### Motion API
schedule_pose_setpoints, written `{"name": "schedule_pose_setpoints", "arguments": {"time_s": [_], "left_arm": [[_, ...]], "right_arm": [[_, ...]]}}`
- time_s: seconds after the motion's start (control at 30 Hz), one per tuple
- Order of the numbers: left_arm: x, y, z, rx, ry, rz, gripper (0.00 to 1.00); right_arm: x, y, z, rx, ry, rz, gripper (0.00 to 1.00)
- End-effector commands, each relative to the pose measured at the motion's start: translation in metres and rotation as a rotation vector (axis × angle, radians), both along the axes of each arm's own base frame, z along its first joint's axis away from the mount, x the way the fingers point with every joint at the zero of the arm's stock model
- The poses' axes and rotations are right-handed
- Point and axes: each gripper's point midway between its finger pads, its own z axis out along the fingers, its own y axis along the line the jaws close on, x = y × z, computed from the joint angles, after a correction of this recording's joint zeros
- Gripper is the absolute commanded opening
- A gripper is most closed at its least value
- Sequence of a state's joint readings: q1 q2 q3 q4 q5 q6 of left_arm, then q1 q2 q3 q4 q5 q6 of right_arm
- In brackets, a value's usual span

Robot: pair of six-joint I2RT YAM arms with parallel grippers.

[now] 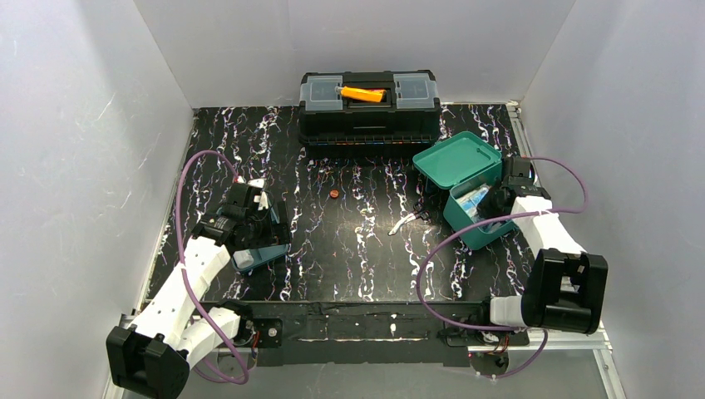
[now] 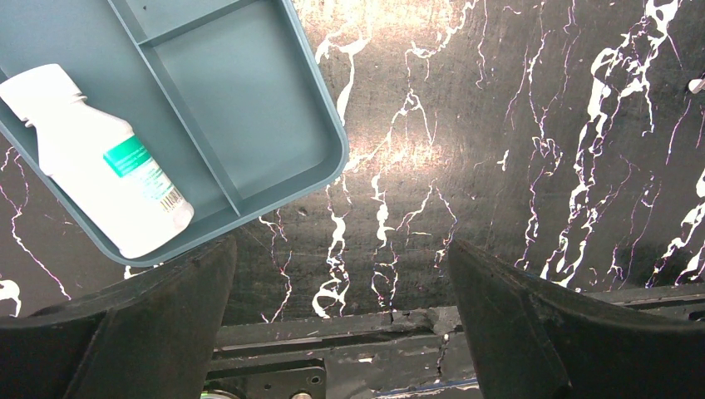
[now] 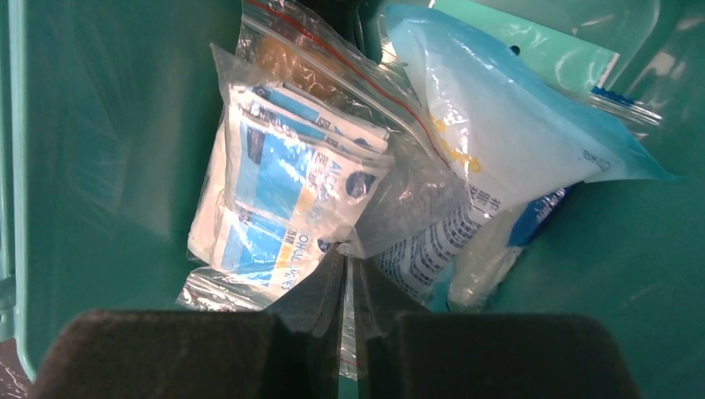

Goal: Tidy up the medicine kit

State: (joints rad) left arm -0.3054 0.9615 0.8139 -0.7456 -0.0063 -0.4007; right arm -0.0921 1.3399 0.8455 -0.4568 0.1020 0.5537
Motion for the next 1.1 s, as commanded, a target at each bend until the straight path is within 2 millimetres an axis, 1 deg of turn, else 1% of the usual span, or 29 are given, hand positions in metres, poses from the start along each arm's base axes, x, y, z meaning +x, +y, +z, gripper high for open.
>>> {"name": "schedule_pose_setpoints", "arguments": {"time_s": [0.0,0.1,0.17,0.23,0.43,0.53,0.63,0.67,0.77,0.9,1.0,1.07], "left_arm": [[0.000,-0.002,0.010,-0.007,-0.020,-0.016,0.99],[0.001,-0.002,0.010,-0.007,-0.019,-0.015,1.00],[0.001,-0.002,0.010,-0.008,-0.021,-0.015,0.99],[0.000,-0.002,0.010,-0.008,-0.022,-0.015,1.00],[0.000,-0.002,0.010,-0.009,-0.024,-0.014,1.00],[0.001,-0.002,0.010,-0.008,-0.023,-0.014,0.99],[0.001,-0.002,0.010,-0.008,-0.022,-0.013,0.99],[0.000,-0.002,0.010,-0.008,-0.021,-0.015,0.99],[0.001,-0.002,0.010,-0.008,-0.021,-0.015,0.99],[0.001,-0.002,0.009,-0.007,-0.018,-0.014,0.99],[0.001,-0.002,0.009,-0.006,-0.015,-0.014,1.00],[0.001,-0.002,0.008,-0.005,-0.015,-0.016,1.00]], "right_arm": [[-0.002,-0.012,0.033,-0.055,-0.048,-0.035,0.19],[0.000,-0.015,0.056,-0.075,-0.091,-0.036,0.43],[0.000,-0.017,0.070,-0.088,-0.116,-0.037,0.51],[0.000,-0.018,0.084,-0.099,-0.143,-0.032,0.56],[-0.001,-0.008,0.124,-0.077,-0.240,0.015,0.65],[-0.002,0.002,0.143,-0.046,-0.290,0.061,0.70],[-0.003,0.014,0.159,-0.001,-0.325,0.105,0.72],[-0.004,0.021,0.164,0.027,-0.339,0.132,0.73],[-0.005,0.034,0.181,0.066,-0.388,0.181,0.75],[-0.009,0.057,0.197,0.104,-0.430,0.264,0.79],[-0.014,0.080,0.201,0.122,-0.436,0.327,0.80],[-0.018,0.095,0.200,0.131,-0.434,0.359,0.80]]}}
